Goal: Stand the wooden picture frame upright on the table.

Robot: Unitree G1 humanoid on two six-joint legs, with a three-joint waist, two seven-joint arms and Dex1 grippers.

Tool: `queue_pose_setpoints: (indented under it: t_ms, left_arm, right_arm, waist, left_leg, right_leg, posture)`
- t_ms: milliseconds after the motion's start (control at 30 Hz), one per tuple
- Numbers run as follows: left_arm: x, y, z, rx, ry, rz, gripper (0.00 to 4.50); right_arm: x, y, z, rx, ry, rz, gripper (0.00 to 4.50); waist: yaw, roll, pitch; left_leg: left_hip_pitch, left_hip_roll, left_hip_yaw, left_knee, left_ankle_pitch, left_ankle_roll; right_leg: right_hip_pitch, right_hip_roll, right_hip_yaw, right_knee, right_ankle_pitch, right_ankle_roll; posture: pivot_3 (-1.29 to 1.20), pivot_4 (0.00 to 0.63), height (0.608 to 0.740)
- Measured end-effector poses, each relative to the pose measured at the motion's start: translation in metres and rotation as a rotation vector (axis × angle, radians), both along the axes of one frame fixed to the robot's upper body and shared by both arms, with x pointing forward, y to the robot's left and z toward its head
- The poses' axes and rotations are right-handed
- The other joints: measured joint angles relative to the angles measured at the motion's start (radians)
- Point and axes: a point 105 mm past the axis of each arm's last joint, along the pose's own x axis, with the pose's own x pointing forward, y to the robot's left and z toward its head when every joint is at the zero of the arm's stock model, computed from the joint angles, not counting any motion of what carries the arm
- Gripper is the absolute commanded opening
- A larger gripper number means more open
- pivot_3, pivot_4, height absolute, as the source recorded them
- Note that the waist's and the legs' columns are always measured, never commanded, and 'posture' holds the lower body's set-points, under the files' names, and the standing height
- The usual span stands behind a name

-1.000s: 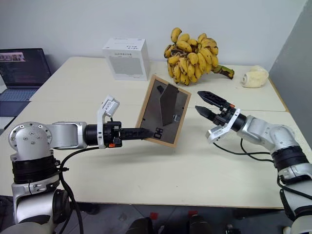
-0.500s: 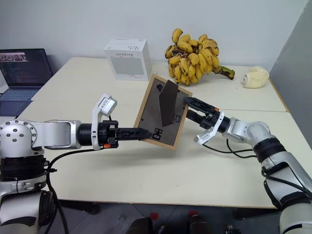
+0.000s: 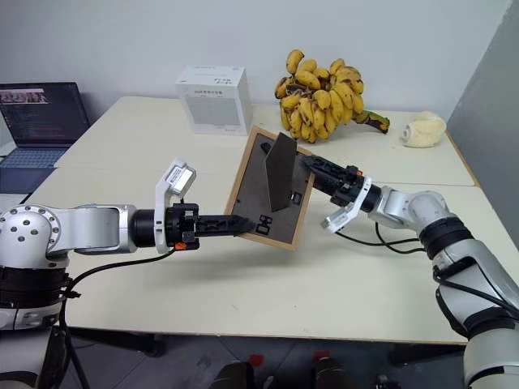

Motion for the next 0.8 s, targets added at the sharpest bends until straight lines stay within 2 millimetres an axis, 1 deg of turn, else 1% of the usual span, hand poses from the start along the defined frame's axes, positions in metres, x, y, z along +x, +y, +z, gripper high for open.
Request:
queue_pose_setpoints:
  t_ms: [33,133,467,533,567,667,700,800]
  left_arm:
    - [-0.0006,-0.0003,0.0015,-0.012,0.0,-0.006,1.3]
    - [-0.0012,-0.0006,0.0041,-0.03,-0.002,-0.011,1.3]
    - [-0.0007,0.0003,0.0047,-0.032,-0.001,-0.009,1.3]
    - [-0.0006,0.0,0.0044,-0.033,0.0,-0.009,1.99]
    - [-0.0006,-0.0002,0.0044,-0.032,-0.001,-0.009,2.04]
    - [-0.0005,-0.0015,0.0044,-0.018,-0.014,-0.004,2.75]
    - [0.0001,-0.0012,0.0045,-0.015,-0.018,0.002,2.9]
    - [0.0033,0.0001,0.0025,0.025,-0.059,0.022,2.9]
  right_arm:
    - [-0.0005,0.001,0.0011,0.011,-0.004,0.005,1.67]
    - [-0.0013,0.0006,0.0038,0.032,-0.011,0.012,1.47]
    - [-0.0019,0.0006,0.005,0.044,-0.012,0.016,1.44]
    - [-0.0019,0.0004,0.0052,0.044,-0.012,0.016,1.44]
    - [-0.0019,0.0003,0.0053,0.044,-0.011,0.016,1.44]
    - [-0.0024,0.0018,0.0025,0.029,0.001,0.02,1.44]
    - [-0.0024,0.0021,0.0016,0.024,0.004,0.02,1.44]
    - [-0.002,0.003,-0.0011,0.009,0.012,0.017,1.44]
  waist:
    - [0.0,0.0,0.0]
    - [0.0,0.0,0.0]
    - [0.0,0.0,0.0]
    - [0.0,0.0,0.0]
    - [0.0,0.0,0.0]
    - [0.0,0.0,0.0]
    - [0.0,0.0,0.0]
    - [0.0,0.0,0.0]
  left_leg:
    - [0.0,0.0,0.0,0.0,0.0,0.0]
    - [0.0,0.0,0.0,0.0,0.0,0.0]
    - [0.0,0.0,-0.001,0.0,0.0,0.0]
    - [0.0,0.0,-0.001,0.0,0.0,0.0]
    - [0.0,0.0,-0.001,0.0,0.0,0.0]
    - [0.0,0.0,-0.001,0.0,0.0,0.0]
    - [0.0,0.0,-0.001,0.0,0.0,0.0]
    - [0.0,0.0,-0.001,0.0,0.0,0.0]
  right_leg:
    - [0.0,0.0,0.0,0.0,0.0,0.0]
    - [0.0,0.0,0.0,0.0,0.0,0.0]
    - [0.0,0.0,0.0,0.0,0.0,0.0]
    - [0.0,0.0,0.0,0.0,0.0,0.0]
    - [0.0,0.0,0.0,0.0,0.0,0.0]
    - [0.0,0.0,0.0,0.0,0.0,0.0]
    - [0.0,0.0,0.0,0.0,0.0,0.0]
    - [0.0,0.0,0.0,0.0,0.0,0.0]
  posture:
    - [0.0,0.15,0.74]
    - [0.0,0.15,0.74]
    - [0.0,0.15,0.74]
    - [0.0,0.15,0.74]
    - [0.0,0.15,0.74]
    - [0.0,0.15,0.74]
    - [0.0,0.15,0.74]
    - [0.0,0.15,0.74]
